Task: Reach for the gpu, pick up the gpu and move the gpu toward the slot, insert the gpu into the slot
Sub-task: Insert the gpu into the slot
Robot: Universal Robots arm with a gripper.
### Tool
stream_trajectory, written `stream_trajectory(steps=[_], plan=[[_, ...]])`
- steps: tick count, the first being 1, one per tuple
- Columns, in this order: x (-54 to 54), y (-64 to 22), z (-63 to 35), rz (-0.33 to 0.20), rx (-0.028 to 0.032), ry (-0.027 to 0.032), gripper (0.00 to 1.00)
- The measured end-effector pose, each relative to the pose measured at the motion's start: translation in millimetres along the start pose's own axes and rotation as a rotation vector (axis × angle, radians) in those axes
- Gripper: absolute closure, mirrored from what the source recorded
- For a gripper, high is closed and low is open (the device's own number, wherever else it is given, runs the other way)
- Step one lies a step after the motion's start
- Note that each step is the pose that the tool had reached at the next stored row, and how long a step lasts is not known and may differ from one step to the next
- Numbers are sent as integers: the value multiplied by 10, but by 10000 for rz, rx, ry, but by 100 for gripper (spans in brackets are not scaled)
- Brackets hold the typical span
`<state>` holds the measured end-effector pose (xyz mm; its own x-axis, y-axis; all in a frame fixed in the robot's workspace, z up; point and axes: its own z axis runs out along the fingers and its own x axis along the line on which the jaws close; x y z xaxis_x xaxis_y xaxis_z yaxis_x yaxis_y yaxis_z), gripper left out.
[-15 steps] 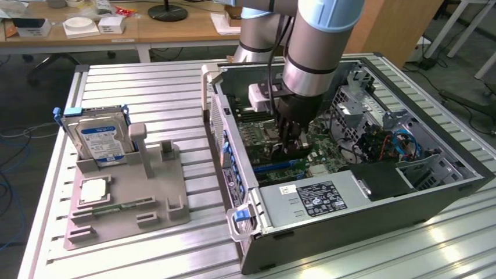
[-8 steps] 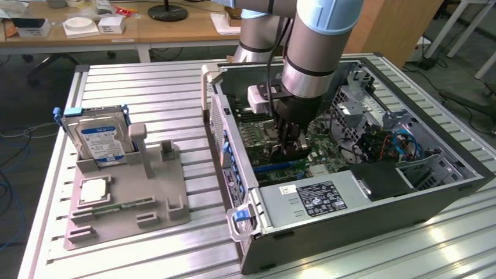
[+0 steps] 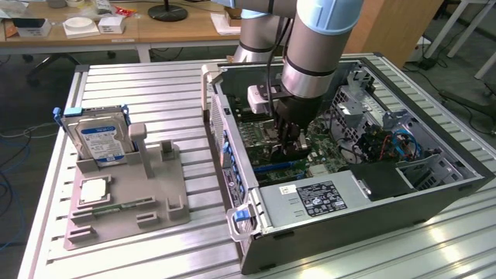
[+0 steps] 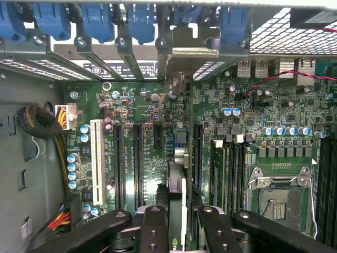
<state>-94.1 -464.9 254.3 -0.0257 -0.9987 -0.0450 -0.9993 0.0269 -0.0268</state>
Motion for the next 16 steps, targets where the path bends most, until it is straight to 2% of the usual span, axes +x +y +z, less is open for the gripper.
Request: stream_trajectory(steps=[8,16], plan=[[2,2,54,-1,1,-1,74],[3,13,58,0,2,-2,74]])
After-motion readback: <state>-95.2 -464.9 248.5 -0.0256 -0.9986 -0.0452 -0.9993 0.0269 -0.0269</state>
